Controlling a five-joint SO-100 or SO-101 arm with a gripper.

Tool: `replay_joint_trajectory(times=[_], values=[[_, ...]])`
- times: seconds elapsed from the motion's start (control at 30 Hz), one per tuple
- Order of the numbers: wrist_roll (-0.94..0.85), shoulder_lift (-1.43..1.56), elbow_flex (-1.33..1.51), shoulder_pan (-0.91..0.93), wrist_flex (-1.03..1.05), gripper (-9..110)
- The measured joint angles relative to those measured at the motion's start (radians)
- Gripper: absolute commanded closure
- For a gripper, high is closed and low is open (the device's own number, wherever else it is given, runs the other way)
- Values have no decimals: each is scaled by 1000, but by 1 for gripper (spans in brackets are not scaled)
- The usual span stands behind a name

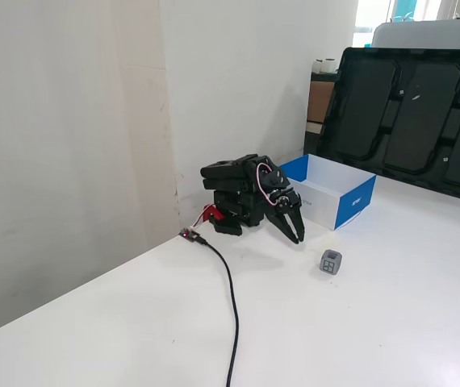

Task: Pick the gray block and keep it in the box.

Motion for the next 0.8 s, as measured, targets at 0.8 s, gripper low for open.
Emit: replay_joint_trajectory(times=[0.8], values=[[12,-63,-60,28,-37,101]])
